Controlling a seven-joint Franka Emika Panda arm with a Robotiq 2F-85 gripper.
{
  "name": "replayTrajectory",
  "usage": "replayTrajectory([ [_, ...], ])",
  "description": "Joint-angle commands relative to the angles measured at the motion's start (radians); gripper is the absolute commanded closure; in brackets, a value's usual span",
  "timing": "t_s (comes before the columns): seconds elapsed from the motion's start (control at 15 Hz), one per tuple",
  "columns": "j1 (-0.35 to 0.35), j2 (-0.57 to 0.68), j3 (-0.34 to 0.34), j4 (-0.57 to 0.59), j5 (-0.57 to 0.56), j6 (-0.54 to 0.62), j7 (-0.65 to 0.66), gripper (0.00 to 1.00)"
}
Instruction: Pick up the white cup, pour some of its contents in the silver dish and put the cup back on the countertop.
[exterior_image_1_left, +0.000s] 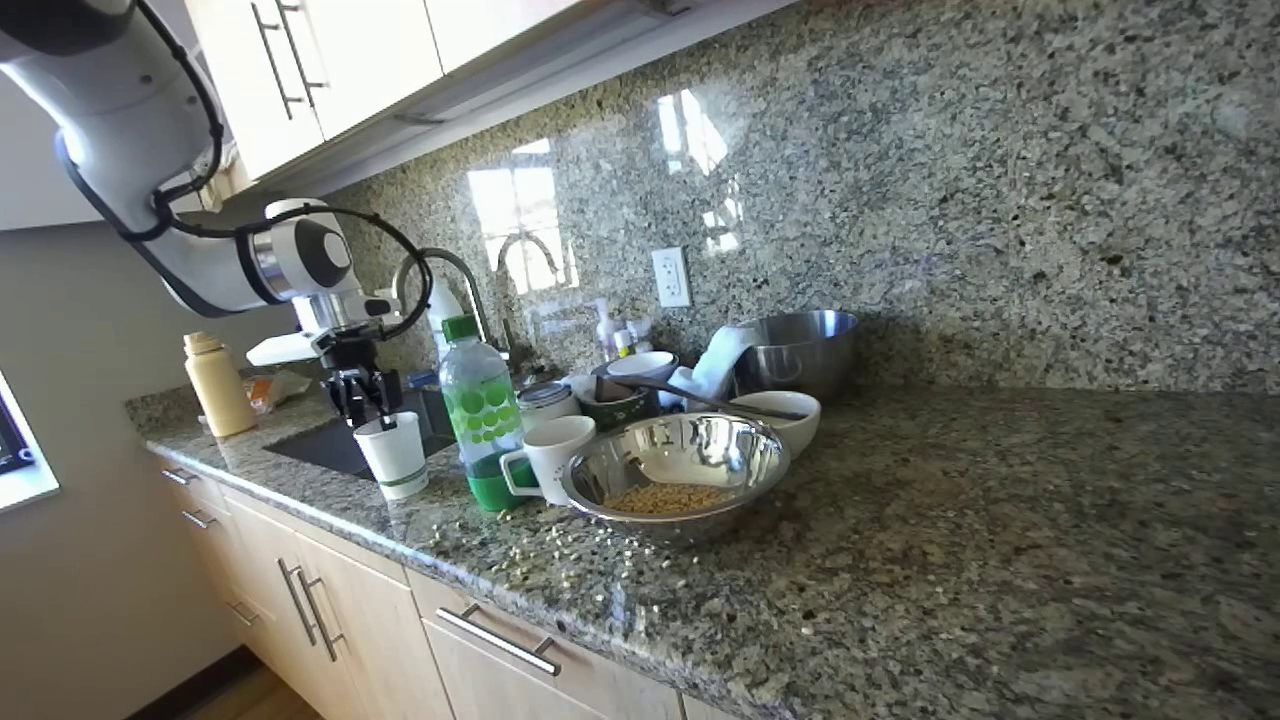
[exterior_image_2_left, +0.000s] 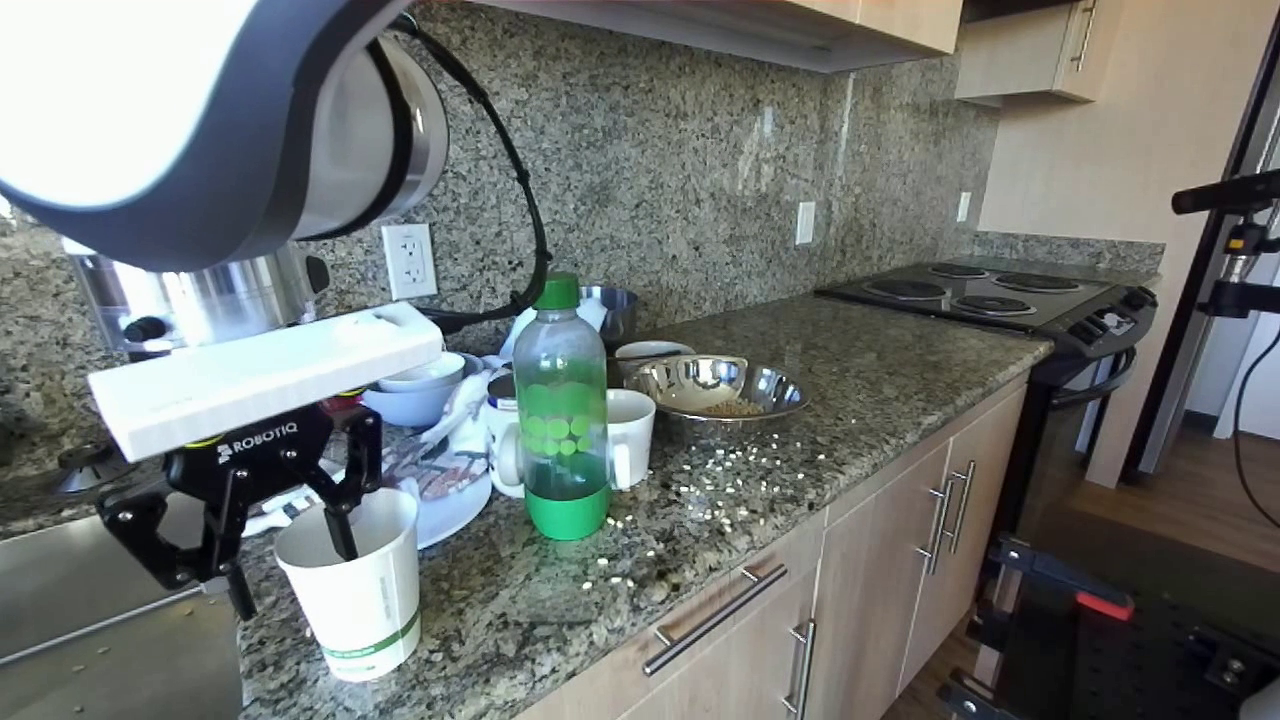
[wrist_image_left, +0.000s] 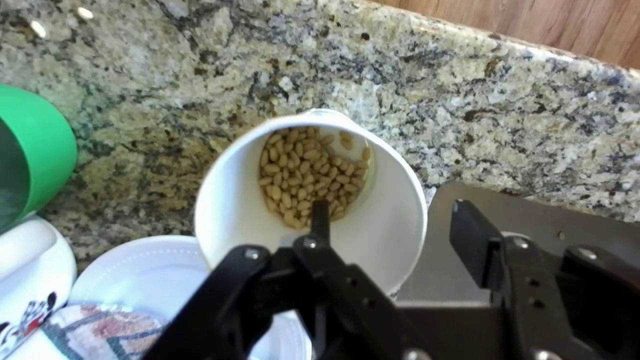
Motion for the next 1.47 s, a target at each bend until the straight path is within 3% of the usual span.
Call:
replayTrajectory([
  [0.0, 0.002, -0.072, 0.003, -0.01, -0.009, -0.04, 0.006, 0.05],
  [0.07, 0.007, -0.087, 0.0, -0.004, -0.019, -0.056, 0.012, 0.01],
  [0.47, -0.016, -0.273, 0.031, -0.002, 0.009, -0.225, 0.028, 0.0],
  [0.87, -0.061, -0.479, 0.05, -0.039, 0.022, -0.427, 0.233, 0.0],
  [1.4, -0.152, -0.668, 0.106, -0.33, 0.089, -0.375, 0.554, 0.0],
])
